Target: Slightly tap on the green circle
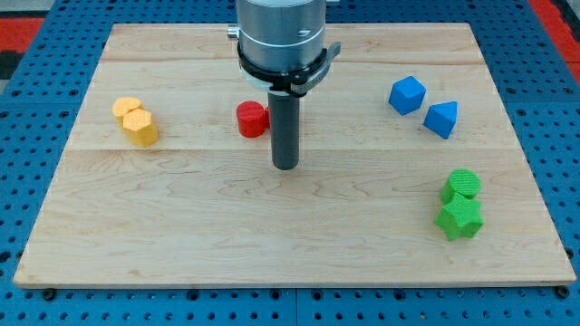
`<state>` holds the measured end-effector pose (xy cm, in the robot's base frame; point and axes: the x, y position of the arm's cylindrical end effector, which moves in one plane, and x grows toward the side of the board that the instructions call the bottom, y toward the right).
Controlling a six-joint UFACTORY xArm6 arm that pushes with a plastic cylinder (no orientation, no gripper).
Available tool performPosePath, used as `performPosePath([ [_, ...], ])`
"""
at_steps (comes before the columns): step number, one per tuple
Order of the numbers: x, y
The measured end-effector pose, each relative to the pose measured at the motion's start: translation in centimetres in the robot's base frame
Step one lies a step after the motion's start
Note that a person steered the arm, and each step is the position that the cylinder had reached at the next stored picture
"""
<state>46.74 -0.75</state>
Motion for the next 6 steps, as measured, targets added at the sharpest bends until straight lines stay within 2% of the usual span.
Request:
performPosePath([
  [2, 1.8, 5.7],
  [5, 1.2, 24.0],
  [6, -0.4, 27.7],
])
